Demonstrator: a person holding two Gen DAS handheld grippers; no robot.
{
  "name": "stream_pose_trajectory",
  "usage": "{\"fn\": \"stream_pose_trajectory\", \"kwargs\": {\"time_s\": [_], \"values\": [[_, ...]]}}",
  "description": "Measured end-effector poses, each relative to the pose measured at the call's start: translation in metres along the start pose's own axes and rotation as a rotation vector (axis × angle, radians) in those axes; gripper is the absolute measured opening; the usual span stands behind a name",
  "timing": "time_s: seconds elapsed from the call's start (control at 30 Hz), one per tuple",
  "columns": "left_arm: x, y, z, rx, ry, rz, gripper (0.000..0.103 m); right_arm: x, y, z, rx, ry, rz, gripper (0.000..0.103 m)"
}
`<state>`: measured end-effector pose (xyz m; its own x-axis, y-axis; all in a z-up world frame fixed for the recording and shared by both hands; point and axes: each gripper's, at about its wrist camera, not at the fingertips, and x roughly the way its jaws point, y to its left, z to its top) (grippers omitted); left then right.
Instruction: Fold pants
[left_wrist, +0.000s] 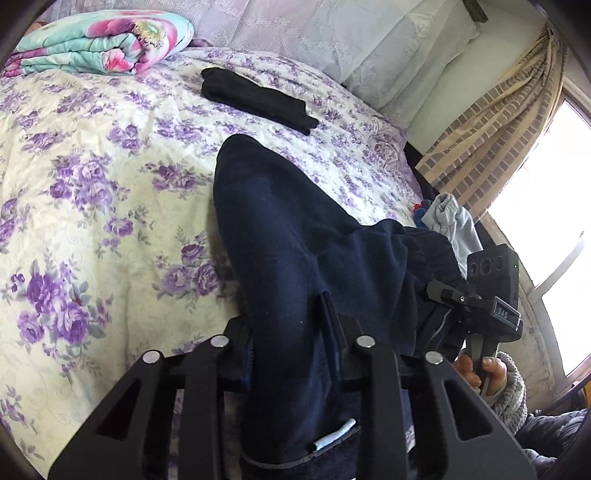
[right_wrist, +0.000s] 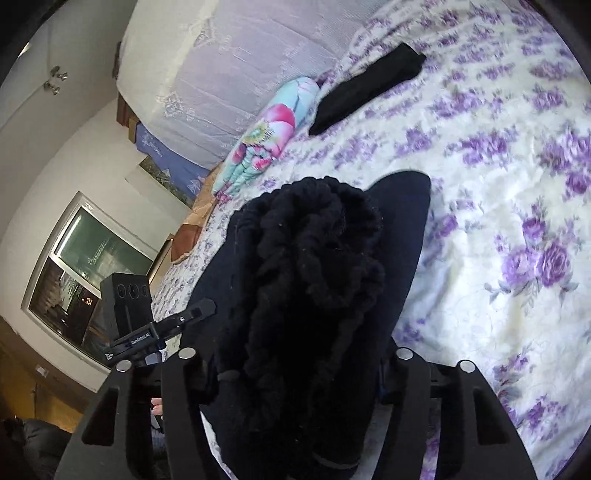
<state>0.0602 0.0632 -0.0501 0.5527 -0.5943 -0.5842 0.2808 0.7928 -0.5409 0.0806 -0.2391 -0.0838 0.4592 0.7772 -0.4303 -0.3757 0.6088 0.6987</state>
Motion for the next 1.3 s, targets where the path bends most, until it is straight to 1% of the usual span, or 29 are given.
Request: {"fn": "stream_pose_trajectory", "kwargs": {"time_s": [0.07,0.13,0.23,0.3,0.43,0.47,0.5,0.57,0.73,0.77,0.8,0.83,0.9,0.93,0.97,1.03,1.1,1.17,1.2,1.23,1.27,1.3], "values": [[-0.005,-0.001,0.004,-0.005,-0.011,-0.025,0.022,-0.006,0.008,0.002,-0.025,-0.017,0.014,0.053],[-0.005,-0.005,0.011,0.012,-0.018,-0.026,0.021,-0.008,0.015,0.007,-0.053,-0.020,0.008,0.052],[-0.003,-0.010,0.026,0.025,-0.025,-0.027,0.021,-0.008,0.016,0.022,-0.044,-0.019,0.018,0.051],[0.000,-0.014,0.040,0.049,-0.036,-0.025,0.020,-0.011,0.020,0.036,-0.068,-0.028,0.010,0.051],[0.007,-0.027,0.085,0.105,-0.069,-0.016,0.020,-0.014,0.026,0.073,-0.089,-0.068,0.011,0.051],[0.009,-0.031,0.100,0.128,-0.082,-0.007,0.020,-0.015,0.027,0.084,-0.103,-0.078,0.008,0.051],[0.011,-0.034,0.115,0.145,-0.096,-0.001,0.020,-0.015,0.028,0.101,-0.117,-0.090,0.006,0.051],[0.020,-0.037,0.156,0.172,-0.119,0.007,0.020,-0.012,0.027,0.134,-0.132,-0.110,0.008,0.051],[0.060,-0.029,0.264,0.191,-0.151,0.041,0.020,0.013,0.014,0.245,-0.149,-0.162,0.009,0.051],[0.068,-0.026,0.285,0.191,-0.159,0.051,0.020,0.018,0.012,0.262,-0.146,-0.167,0.007,0.051],[0.077,-0.022,0.305,0.188,-0.165,0.059,0.020,0.029,0.006,0.289,-0.142,-0.173,0.008,0.051],[0.089,-0.015,0.330,0.177,-0.169,0.064,0.020,0.037,0.001,0.308,-0.142,-0.179,0.006,0.051],[0.110,-0.001,0.366,0.149,-0.172,0.066,0.020,0.059,-0.015,0.349,-0.134,-0.186,0.003,0.051],[0.126,0.011,0.389,0.129,-0.171,0.067,0.020,0.068,-0.023,0.364,-0.123,-0.190,0.005,0.051],[0.138,0.020,0.402,0.116,-0.168,0.065,0.020,0.082,-0.036,0.383,-0.103,-0.195,0.006,0.051],[0.165,0.040,0.421,0.091,-0.156,0.076,0.021,0.101,-0.058,0.404,-0.073,-0.206,-0.001,0.051],[0.202,0.066,0.434,0.048,-0.129,0.100,0.022,0.128,-0.089,0.421,-0.030,-0.202,-0.018,0.050],[0.233,0.088,0.434,0.010,-0.090,0.132,0.022,0.153,-0.120,0.423,0.024,-0.188,-0.060,0.051],[0.250,0.099,0.430,-0.014,-0.063,0.163,0.022,0.173,-0.142,0.422,0.064,-0.152,-0.101,0.052],[0.269,0.113,0.424,-0.042,-0.030,0.200,0.027,0.187,-0.161,0.417,0.097,-0.127,-0.148,0.053],[0.279,0.123,0.416,-0.058,-0.026,0.209,0.043,0.196,-0.177,0.411,0.115,-0.130,-0.165,0.053],[0.283,0.129,0.411,-0.066,-0.044,0.200,0.045,0.196,-0.186,0.406,0.111,-0.170,-0.111,0.053]]}}
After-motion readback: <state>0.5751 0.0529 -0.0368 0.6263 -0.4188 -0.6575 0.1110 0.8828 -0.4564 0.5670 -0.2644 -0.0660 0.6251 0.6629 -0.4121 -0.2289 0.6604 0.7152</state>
